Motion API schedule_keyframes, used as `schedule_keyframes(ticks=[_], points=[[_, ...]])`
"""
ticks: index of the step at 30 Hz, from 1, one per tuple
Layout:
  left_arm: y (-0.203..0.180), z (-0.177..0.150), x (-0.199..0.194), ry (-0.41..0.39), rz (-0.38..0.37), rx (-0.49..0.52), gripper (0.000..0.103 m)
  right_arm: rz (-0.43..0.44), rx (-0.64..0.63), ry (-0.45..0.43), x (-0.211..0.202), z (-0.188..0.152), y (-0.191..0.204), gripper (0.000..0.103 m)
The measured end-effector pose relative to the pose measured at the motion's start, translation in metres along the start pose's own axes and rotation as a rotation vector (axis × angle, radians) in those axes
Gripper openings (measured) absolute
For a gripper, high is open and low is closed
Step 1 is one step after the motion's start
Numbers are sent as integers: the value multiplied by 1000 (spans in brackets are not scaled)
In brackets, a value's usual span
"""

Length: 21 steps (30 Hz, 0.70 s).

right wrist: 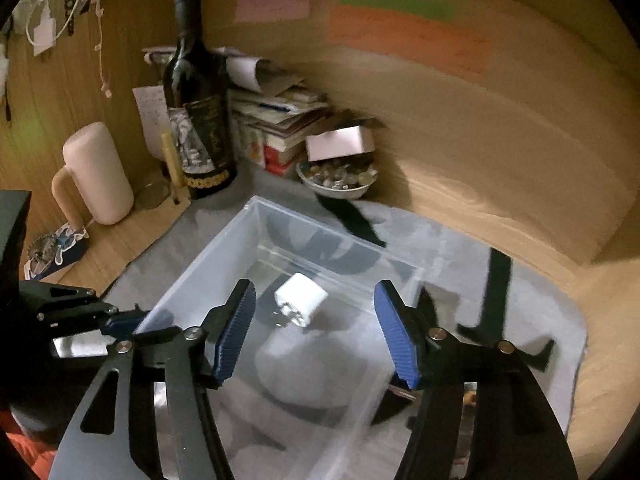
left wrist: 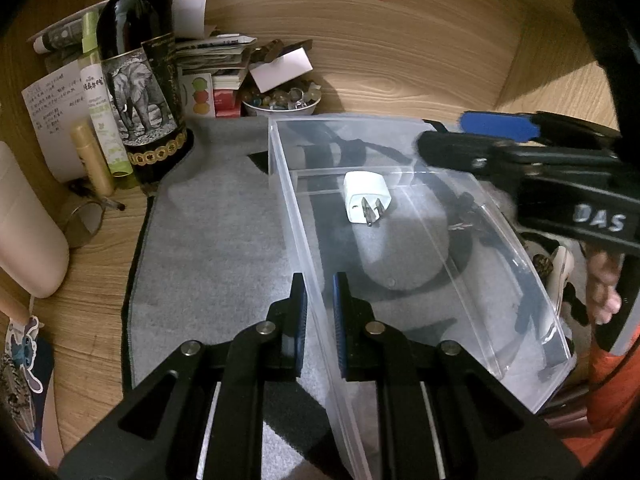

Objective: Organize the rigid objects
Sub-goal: 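Grasp the silver metal cylinder on the rug with the right gripper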

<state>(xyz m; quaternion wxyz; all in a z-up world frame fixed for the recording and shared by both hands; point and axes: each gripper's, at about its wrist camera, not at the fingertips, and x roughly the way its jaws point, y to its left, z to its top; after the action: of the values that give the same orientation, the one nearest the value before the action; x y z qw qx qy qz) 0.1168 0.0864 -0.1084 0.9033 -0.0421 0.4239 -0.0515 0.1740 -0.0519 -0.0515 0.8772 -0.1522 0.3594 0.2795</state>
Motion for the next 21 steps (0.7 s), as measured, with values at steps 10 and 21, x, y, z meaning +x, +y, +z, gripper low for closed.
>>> schedule_keyframes(ticks=[10, 21], points=[[-1, 1, 1, 4, 10, 5, 13, -141, 109, 1, -35, -35, -57, 60], [-3, 1, 1, 16, 27, 11, 13, -224, 260, 176, -17, -103, -109, 60]])
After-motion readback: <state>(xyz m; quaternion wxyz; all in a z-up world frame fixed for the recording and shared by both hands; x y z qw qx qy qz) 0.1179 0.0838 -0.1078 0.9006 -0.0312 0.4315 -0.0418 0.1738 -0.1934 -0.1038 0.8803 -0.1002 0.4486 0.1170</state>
